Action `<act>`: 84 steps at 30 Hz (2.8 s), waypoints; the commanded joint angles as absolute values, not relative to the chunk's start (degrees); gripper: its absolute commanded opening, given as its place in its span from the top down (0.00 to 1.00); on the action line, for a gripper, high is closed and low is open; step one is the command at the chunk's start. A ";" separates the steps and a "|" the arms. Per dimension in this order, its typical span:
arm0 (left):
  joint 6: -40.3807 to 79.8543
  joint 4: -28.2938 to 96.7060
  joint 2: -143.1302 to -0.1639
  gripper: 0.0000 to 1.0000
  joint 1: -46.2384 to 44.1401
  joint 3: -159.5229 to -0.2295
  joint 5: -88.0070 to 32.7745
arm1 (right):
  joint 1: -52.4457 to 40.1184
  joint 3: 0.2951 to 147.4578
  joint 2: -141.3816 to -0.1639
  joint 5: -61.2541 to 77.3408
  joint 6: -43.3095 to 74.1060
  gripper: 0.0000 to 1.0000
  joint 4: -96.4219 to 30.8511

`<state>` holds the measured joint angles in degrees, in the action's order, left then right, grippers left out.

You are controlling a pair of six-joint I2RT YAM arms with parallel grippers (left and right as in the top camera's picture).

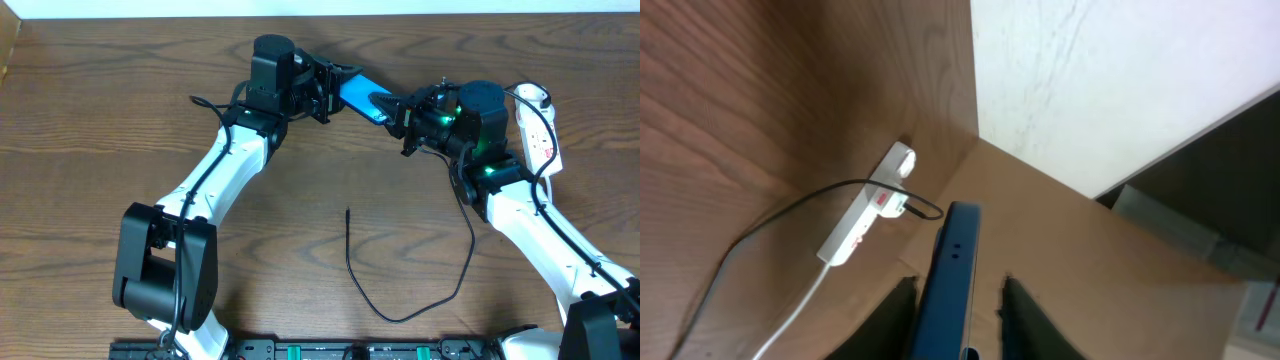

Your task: Plug charger to phone and switch on socket

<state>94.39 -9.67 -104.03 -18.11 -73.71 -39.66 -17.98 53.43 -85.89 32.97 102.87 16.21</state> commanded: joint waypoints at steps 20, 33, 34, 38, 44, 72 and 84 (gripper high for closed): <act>92.16 -9.93 -102.74 0.93 -13.80 -73.89 -40.36 | -16.08 54.63 -85.52 34.26 90.43 0.01 16.95; 74.26 -9.28 -102.74 0.93 -0.08 -73.71 -68.64 | -9.45 54.65 -85.52 42.41 65.30 0.01 15.05; 72.05 -9.30 -102.74 0.93 0.47 -73.71 -69.82 | -9.45 54.65 -85.52 42.37 64.62 0.01 14.41; 62.54 -9.30 -102.74 0.93 3.22 -73.71 -75.92 | -9.47 54.81 -85.52 42.22 62.98 0.01 11.92; 62.54 -9.32 -102.74 0.93 6.15 -73.71 -80.34 | -11.09 59.09 -85.54 38.72 55.40 0.01 -3.25; 61.08 -9.32 -102.74 0.93 7.70 -73.60 -80.62 | -38.06 72.10 -104.86 8.36 40.88 0.01 -44.49; 61.08 -9.32 -102.74 0.93 7.70 -73.60 -80.60 | -40.88 74.78 -114.26 9.41 41.08 0.01 -47.16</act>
